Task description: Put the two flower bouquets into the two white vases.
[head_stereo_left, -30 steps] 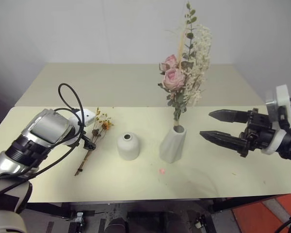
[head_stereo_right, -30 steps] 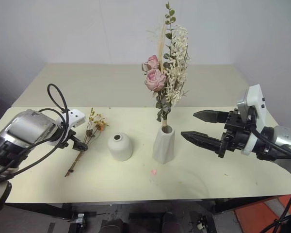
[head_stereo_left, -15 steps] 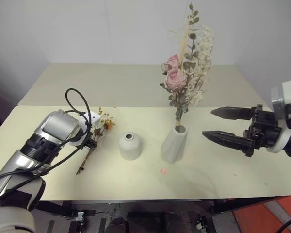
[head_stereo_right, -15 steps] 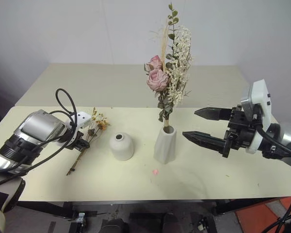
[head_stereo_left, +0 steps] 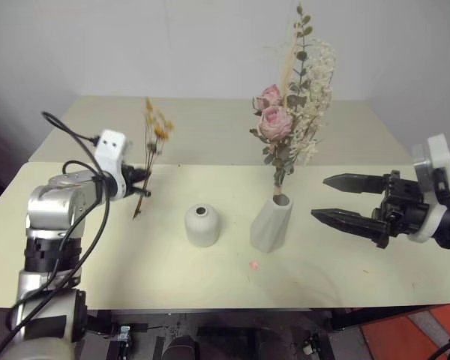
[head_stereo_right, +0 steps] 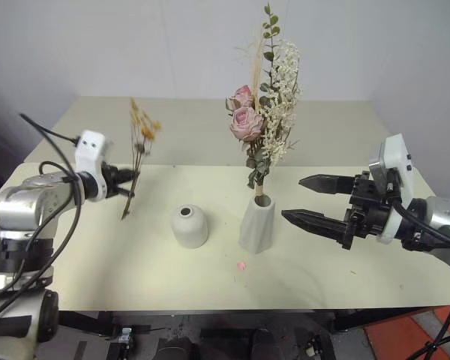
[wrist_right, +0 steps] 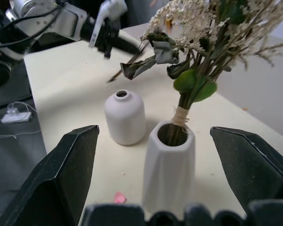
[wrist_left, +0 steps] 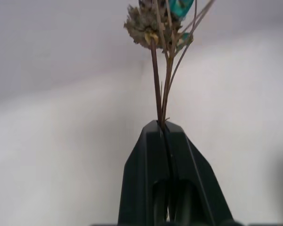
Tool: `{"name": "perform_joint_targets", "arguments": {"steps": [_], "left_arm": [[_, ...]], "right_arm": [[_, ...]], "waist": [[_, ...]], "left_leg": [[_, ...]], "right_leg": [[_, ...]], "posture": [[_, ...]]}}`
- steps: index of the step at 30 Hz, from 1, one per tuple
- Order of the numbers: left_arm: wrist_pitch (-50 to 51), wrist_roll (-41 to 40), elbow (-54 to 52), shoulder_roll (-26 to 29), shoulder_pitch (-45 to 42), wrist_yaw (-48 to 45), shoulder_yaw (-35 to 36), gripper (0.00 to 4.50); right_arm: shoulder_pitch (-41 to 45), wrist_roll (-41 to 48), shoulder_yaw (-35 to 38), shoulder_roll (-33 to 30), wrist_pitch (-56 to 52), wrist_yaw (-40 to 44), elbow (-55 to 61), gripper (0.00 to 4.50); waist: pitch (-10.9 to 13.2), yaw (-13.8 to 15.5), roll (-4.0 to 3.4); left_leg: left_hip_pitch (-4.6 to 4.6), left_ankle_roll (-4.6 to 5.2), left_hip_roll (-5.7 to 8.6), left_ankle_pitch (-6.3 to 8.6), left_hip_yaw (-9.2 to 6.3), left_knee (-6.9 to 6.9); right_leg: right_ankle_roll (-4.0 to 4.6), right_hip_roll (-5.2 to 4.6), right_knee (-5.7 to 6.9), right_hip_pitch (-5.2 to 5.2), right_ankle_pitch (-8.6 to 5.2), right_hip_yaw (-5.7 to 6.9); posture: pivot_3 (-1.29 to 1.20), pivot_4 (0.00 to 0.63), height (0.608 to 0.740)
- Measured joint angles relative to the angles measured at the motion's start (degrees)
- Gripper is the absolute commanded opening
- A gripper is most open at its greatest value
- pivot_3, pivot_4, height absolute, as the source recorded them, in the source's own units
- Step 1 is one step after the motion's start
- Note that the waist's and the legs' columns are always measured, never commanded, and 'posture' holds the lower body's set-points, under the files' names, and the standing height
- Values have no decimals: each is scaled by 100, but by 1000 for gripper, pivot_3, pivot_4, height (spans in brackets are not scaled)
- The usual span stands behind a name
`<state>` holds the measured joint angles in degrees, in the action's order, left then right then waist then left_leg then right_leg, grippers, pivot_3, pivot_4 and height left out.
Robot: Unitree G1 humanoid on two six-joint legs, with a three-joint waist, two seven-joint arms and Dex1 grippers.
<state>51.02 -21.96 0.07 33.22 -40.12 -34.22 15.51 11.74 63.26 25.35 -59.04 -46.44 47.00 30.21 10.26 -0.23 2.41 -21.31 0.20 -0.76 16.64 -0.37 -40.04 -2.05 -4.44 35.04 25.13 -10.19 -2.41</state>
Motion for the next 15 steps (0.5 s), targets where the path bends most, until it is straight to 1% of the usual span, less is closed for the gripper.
{"name": "perform_joint_targets", "arguments": {"steps": [3,6,8,15], "left_arm": [[-200,-948,-95,-47,-51,-647,639,12],[-69,-1787,-151,-6,-187,-1244,848,12],[-96,-2071,-147,-44,-254,-1507,803,12],[-268,-2296,74,-470,-310,-2033,105,12]], "right_arm": [[-187,3,-4,83,0,-40,133,4500],[-266,-2,-20,149,0,-105,209,4500],[-265,-1,-20,170,0,-143,234,4500],[-323,24,-14,217,0,-246,326,4500]], "waist": [[0,9,0],[0,8,0],[-1,10,0],[-1,3,1]], "left_leg": [[2,0,1,0,0,2],[5,0,2,0,1,-2],[14,0,2,0,1,-2],[11,0,2,0,0,-1]], "right_leg": [[0,3,1,0,0,0],[-1,2,2,-6,0,0],[-2,3,1,-15,-1,0],[-1,6,-3,-15,-1,0]], "posture": [[0,150,740],[0,150,740],[0,150,740],[0,150,740]]}}
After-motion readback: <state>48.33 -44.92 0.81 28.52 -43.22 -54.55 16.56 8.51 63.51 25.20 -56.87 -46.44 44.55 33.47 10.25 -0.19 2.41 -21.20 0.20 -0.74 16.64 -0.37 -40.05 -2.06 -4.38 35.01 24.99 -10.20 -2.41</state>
